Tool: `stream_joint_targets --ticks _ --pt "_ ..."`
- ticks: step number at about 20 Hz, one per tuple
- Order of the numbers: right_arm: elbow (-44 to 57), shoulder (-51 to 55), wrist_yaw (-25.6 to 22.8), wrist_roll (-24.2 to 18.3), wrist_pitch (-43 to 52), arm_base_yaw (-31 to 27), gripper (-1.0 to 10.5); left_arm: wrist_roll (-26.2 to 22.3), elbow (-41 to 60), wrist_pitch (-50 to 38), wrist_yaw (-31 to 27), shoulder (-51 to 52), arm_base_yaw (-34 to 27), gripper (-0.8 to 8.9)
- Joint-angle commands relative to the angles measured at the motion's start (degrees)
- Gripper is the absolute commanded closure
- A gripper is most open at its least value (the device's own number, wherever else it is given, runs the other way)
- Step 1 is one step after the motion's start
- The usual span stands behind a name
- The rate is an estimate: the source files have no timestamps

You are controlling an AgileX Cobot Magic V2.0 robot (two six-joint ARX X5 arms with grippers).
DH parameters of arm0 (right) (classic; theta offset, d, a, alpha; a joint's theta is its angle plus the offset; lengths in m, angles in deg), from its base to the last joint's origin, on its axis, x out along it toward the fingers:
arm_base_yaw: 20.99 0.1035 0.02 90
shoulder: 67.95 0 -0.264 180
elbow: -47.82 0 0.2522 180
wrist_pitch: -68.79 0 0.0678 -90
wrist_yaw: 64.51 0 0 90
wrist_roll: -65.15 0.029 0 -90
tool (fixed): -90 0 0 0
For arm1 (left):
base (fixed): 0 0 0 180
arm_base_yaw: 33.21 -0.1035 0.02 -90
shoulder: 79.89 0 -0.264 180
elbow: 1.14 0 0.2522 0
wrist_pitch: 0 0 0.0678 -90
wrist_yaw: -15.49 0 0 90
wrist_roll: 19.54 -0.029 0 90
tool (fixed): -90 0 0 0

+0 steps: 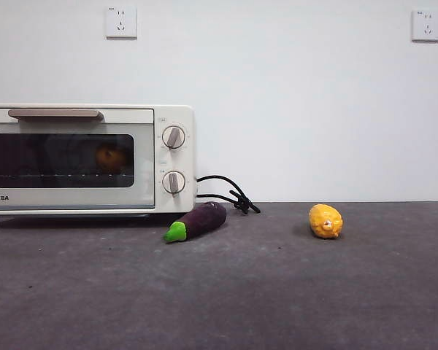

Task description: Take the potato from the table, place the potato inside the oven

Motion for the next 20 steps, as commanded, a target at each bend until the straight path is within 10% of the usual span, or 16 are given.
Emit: stream_joint_targets --ticks 1,20 --pt "10.5 5.5 5.5 0.0 8.0 -6.3 9.1 0.4 0.5 -0.4 0.2 0.0 0.0 8.17" --pt "43.2 17.2 2.6 0.7 15.0 -11.4 9.1 0.4 0.5 -0.4 0.2 0.0 0.0 8.17"
